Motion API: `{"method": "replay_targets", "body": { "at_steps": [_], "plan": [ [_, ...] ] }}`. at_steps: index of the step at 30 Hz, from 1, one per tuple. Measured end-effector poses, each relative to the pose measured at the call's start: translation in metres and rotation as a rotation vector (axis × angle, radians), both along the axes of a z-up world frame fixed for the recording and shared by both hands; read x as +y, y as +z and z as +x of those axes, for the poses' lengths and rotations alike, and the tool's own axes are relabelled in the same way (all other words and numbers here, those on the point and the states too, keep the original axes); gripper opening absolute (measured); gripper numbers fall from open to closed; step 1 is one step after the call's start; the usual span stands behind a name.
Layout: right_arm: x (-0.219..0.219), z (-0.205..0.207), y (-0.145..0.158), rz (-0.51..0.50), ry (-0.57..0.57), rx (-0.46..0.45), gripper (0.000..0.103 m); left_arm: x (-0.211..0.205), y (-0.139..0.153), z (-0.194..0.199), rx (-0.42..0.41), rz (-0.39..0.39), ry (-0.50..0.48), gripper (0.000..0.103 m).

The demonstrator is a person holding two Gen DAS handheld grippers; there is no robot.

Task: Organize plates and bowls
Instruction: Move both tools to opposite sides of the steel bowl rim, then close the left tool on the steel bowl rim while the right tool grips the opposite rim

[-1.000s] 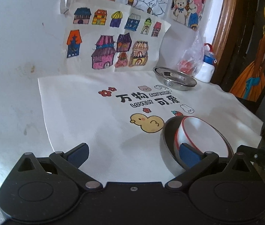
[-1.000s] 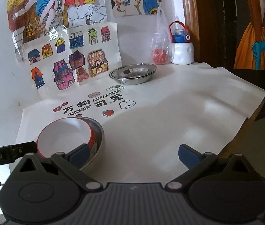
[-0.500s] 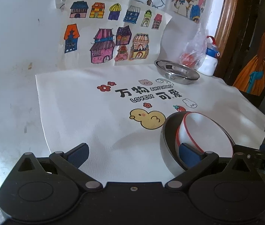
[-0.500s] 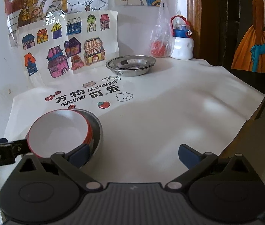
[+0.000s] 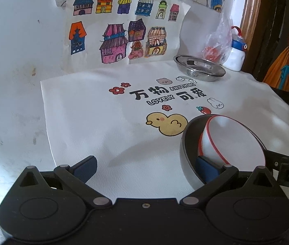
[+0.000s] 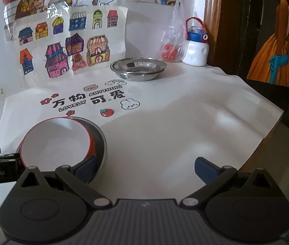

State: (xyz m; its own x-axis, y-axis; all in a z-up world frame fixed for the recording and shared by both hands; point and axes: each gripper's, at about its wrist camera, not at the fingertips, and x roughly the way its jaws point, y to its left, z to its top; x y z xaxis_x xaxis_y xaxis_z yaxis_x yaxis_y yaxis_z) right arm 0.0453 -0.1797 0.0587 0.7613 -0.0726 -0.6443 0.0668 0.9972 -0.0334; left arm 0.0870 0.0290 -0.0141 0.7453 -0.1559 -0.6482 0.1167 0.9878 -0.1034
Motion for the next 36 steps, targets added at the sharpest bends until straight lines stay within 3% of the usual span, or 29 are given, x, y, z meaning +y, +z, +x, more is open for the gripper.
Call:
{"method": "replay_targets", "body": {
  "at_steps": [9, 11, 19, 25, 31, 36],
  "plan": [
    [0.001, 0.014, -0.001, 0.097, 0.055, 0.046, 0.067, -0.004, 0.002, 0.003, 0.002, -0.006, -0.035, 0.083],
    [0.001, 0.015, -0.002, 0.130, 0.073, 0.048, 0.054, -0.004, 0.002, 0.004, -0.002, -0.015, -0.041, 0.078],
    [0.003, 0.014, -0.003, 0.189, 0.111, 0.033, 0.027, -0.006, 0.004, 0.003, -0.017, -0.054, -0.079, 0.053],
    [0.001, 0.011, -0.004, 0.241, 0.111, 0.024, 0.017, -0.008, 0.005, 0.002, -0.015, -0.092, -0.112, 0.034],
    [0.007, 0.007, -0.004, 0.219, 0.108, 0.010, 0.011, -0.016, 0.007, -0.001, -0.020, -0.090, -0.137, 0.014],
    [0.008, 0.005, -0.005, 0.230, 0.096, 0.001, 0.011, -0.016, 0.007, -0.002, -0.020, -0.107, -0.131, 0.012]
  ]
}}
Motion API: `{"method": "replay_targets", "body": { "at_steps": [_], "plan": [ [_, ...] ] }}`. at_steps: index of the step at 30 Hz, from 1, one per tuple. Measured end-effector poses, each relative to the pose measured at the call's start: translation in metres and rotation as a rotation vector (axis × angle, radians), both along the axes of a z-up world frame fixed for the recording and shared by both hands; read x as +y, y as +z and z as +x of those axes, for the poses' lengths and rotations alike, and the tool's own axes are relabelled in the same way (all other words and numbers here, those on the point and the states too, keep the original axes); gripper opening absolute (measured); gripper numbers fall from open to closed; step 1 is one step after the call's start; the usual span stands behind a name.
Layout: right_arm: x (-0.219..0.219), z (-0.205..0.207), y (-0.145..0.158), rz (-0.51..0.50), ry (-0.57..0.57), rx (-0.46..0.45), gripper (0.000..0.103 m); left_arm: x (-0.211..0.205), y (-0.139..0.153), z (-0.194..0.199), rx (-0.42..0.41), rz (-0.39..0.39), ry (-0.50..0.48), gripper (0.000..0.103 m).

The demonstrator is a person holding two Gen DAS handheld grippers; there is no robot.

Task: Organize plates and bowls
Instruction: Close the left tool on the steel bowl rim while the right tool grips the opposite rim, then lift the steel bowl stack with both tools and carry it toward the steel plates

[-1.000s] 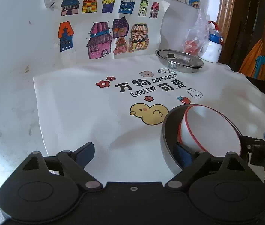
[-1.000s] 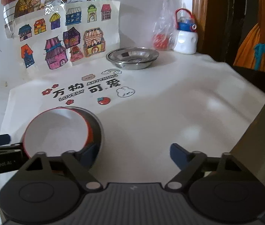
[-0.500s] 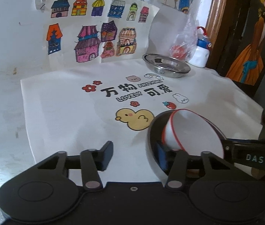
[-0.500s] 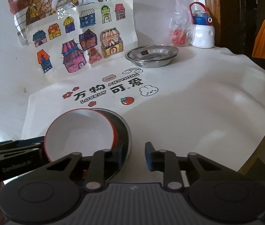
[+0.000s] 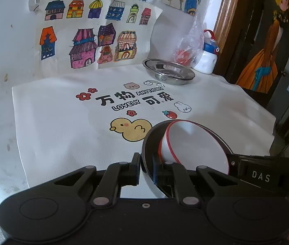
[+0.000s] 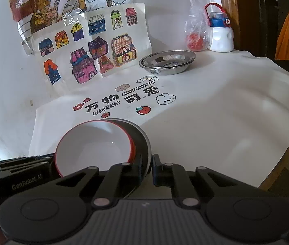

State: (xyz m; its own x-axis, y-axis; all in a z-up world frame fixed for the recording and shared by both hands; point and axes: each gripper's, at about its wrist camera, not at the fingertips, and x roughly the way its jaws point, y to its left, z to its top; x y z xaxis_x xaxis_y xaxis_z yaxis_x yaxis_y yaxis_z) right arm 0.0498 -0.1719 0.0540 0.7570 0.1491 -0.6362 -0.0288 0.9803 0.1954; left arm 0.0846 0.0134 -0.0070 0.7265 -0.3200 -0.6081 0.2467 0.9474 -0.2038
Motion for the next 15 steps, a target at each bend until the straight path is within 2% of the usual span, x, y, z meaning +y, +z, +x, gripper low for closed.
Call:
{"method": "replay_targets", "body": {
  "at_steps": [15],
  "plan": [
    [0.0013, -0.0045, -0.0013, 0.014, -0.022, -0.014, 0.011, 0.0004, -0.0007, -0.0020, 0.004, -0.020, 0.019, 0.011]
  ]
}}
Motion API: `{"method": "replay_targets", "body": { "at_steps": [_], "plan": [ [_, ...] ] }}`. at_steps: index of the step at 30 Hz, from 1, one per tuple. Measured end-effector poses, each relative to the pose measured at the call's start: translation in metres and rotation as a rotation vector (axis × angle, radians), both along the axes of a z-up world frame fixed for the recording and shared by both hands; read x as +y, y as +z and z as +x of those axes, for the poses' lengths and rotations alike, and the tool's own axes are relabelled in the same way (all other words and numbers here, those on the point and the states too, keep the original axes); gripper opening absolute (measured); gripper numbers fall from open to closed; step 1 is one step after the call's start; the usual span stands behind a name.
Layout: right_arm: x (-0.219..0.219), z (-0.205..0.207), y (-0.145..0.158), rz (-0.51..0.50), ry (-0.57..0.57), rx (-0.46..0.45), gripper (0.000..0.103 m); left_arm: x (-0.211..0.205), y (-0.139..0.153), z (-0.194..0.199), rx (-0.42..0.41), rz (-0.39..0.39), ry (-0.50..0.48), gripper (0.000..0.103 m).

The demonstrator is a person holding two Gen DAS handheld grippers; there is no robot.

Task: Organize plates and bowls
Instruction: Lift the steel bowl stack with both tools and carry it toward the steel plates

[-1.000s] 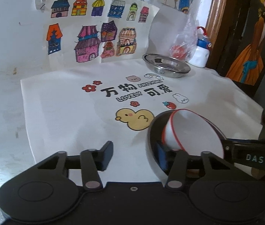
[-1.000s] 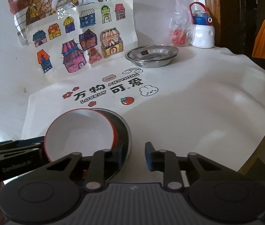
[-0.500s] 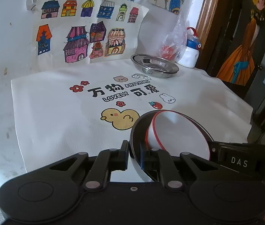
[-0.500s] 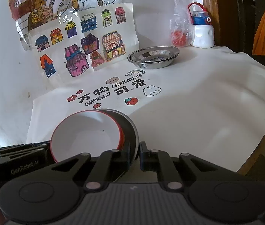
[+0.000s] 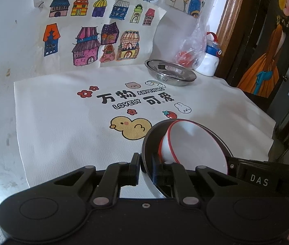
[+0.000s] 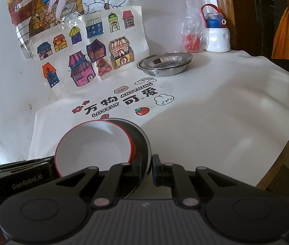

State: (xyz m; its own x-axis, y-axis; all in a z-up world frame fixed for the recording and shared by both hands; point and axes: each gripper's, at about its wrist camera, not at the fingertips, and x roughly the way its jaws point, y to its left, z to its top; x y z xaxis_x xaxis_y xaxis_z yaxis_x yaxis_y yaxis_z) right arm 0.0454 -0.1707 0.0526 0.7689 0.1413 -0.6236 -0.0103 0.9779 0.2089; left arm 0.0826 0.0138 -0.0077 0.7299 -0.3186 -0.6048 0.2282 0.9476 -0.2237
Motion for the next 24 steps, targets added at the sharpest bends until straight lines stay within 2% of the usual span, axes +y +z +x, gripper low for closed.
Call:
{"method": "replay_targets", "body": {
  "at_steps": [9, 24],
  "plan": [
    [-0.005, 0.002, -0.001, 0.038, -0.027, 0.000, 0.011, -0.001, 0.001, -0.001, -0.002, 0.001, 0.012, 0.011],
    [-0.029, 0.033, 0.000, 0.081, -0.057, -0.015, 0.011, -0.020, 0.004, 0.033, 0.029, -0.014, 0.010, 0.008]
  ]
}}
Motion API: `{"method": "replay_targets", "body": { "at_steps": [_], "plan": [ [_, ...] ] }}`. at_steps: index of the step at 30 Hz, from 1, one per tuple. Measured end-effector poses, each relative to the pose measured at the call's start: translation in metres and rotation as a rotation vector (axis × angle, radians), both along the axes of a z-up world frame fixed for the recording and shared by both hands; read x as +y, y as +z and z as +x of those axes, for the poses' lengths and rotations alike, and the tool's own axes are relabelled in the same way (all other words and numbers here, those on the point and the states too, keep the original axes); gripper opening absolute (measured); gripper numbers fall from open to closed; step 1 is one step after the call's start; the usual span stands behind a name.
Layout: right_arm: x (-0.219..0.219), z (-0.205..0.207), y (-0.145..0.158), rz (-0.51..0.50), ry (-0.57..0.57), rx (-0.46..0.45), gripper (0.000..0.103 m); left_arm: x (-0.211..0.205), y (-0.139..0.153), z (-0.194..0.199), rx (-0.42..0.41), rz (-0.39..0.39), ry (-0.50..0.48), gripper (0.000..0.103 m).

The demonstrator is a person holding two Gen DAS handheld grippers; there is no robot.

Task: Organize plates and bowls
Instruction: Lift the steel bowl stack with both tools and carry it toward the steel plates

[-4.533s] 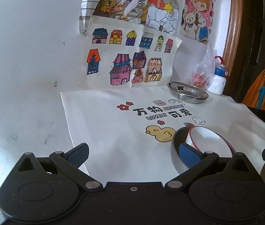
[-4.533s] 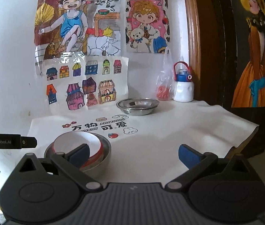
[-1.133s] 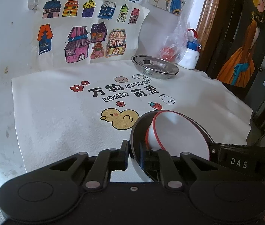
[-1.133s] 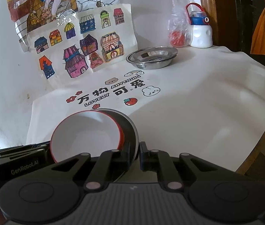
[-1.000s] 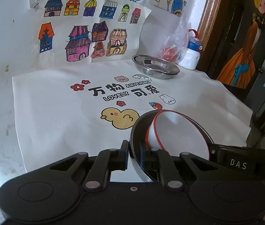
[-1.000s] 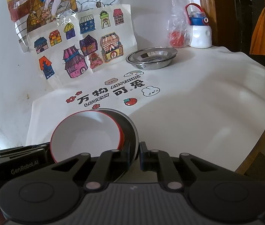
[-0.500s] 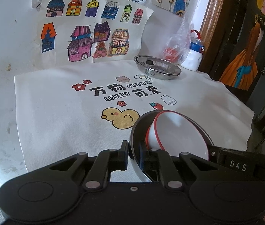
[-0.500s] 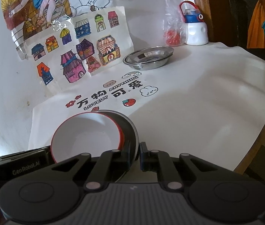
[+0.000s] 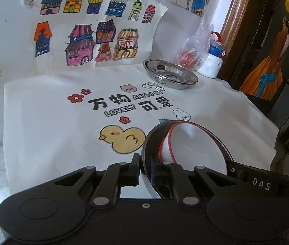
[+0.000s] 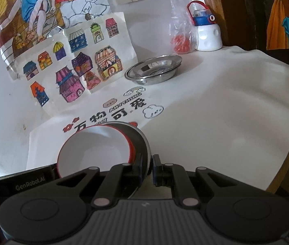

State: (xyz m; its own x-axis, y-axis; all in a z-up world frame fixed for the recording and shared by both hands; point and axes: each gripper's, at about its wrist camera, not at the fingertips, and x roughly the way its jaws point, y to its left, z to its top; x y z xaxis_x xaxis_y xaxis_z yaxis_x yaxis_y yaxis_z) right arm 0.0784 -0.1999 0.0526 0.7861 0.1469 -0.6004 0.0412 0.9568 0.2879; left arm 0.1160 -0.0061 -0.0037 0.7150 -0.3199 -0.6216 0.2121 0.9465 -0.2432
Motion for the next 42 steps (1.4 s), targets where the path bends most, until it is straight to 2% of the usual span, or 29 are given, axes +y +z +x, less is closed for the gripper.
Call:
{"method": "replay_targets", "body": {
  "at_steps": [9, 17, 23, 42],
  "plan": [
    [-0.019, 0.045, 0.011, -0.003, -0.011, -0.036, 0.011, -0.021, 0.016, 0.038, -0.042, 0.014, -0.009, 0.008],
    [-0.038, 0.103, 0.017, -0.021, -0.021, -0.061, 0.011, -0.040, 0.020, 0.096, -0.046, -0.024, -0.004, 0.007],
    [-0.047, 0.137, 0.022, -0.028, -0.025, -0.081, 0.011, -0.056, 0.024, 0.136, -0.070, -0.017, 0.005, 0.006],
    [-0.056, 0.205, 0.034, -0.046, -0.025, -0.108, 0.011, -0.075, 0.040, 0.208, -0.117, -0.025, 0.034, 0.006]
  ]
}}
